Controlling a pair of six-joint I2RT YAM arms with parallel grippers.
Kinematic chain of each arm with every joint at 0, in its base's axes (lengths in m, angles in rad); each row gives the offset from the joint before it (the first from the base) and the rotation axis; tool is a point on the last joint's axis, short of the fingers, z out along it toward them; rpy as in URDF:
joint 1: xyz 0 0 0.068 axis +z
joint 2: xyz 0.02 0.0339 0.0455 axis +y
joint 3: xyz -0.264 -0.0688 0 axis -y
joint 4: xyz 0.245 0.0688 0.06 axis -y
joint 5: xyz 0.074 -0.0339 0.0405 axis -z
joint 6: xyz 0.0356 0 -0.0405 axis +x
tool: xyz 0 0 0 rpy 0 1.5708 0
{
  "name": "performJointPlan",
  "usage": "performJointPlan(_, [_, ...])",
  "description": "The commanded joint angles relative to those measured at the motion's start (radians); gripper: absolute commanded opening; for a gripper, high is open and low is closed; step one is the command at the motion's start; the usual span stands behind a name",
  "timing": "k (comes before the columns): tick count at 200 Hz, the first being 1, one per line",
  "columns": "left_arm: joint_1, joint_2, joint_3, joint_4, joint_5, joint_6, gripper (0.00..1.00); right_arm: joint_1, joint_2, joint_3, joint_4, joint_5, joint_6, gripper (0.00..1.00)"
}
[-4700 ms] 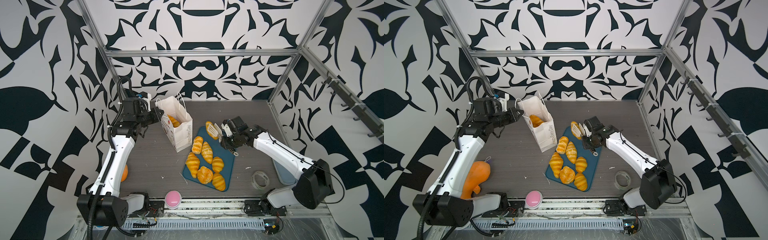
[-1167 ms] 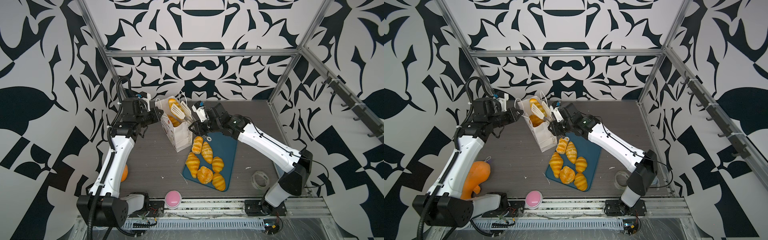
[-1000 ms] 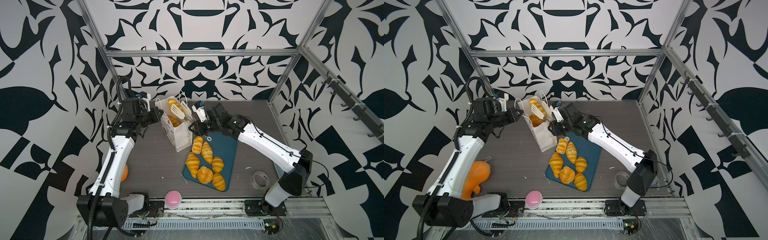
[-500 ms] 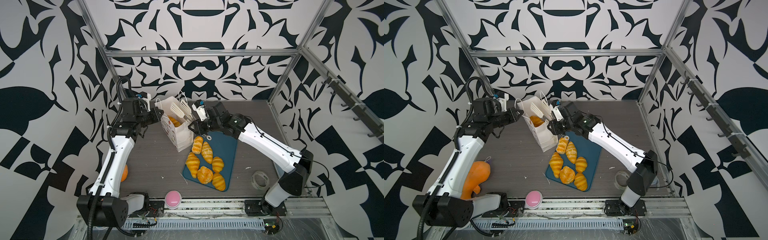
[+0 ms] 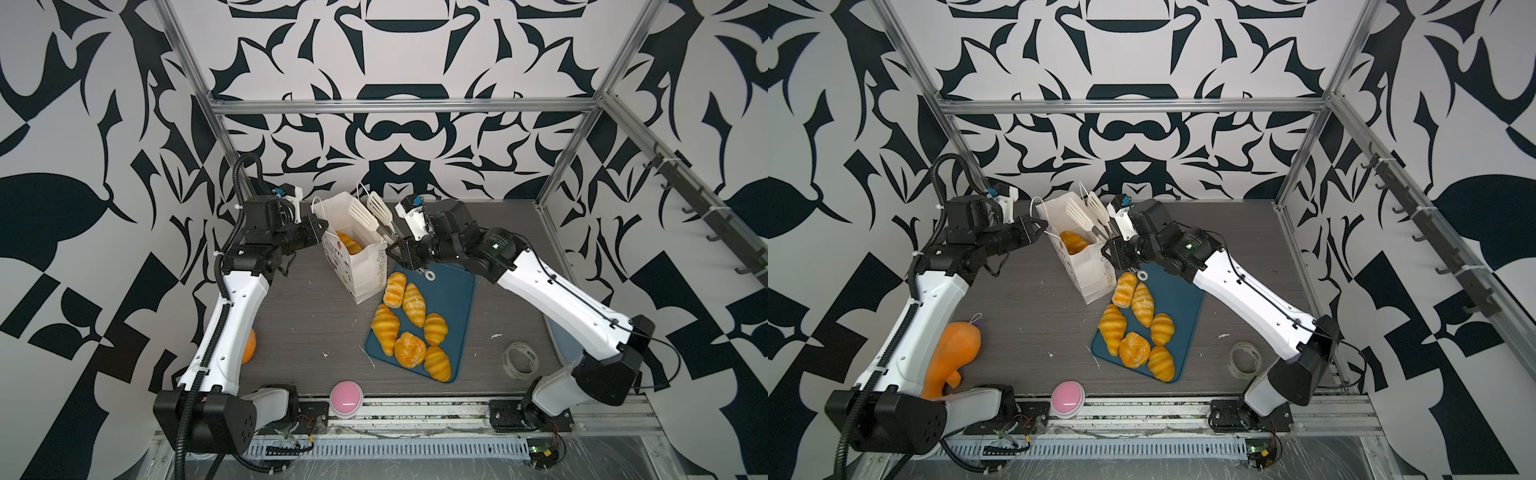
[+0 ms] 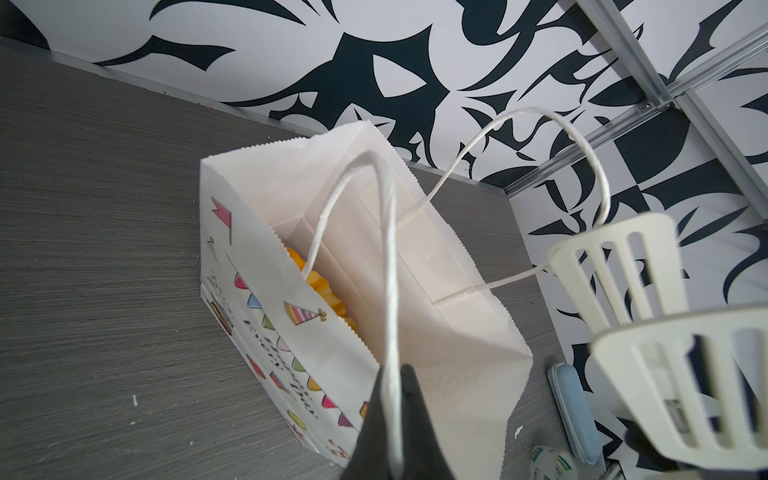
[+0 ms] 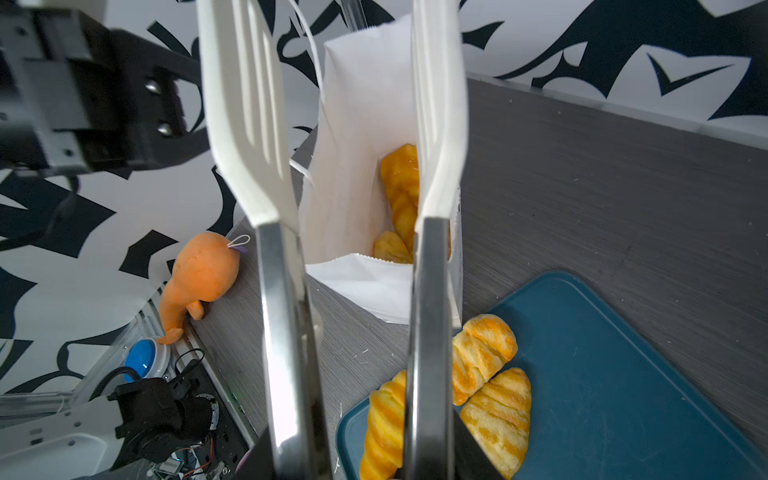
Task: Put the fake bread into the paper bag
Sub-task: 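Raise the empty tongs out of the bag and move them over the tray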
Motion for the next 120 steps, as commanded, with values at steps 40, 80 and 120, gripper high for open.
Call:
performJointPlan(40, [0.005,-0.008,-0.021,0.006,0.018,-0.003,0.00,0.007,-0.142,-0.019,-0.009,0.040,-0.003,0.46])
performJointPlan(80, [0.005,-0.008,-0.021,0.005,0.017,-0.004,0.00,0.006,-0.230,-0.050,-0.071,0.137,-0.040,0.46])
performJointPlan(120, [0.005,-0.004,-0.021,0.008,0.024,-0.008,0.00,-0.004,-0.303,-0.069,-0.169,0.229,-0.062,0.46])
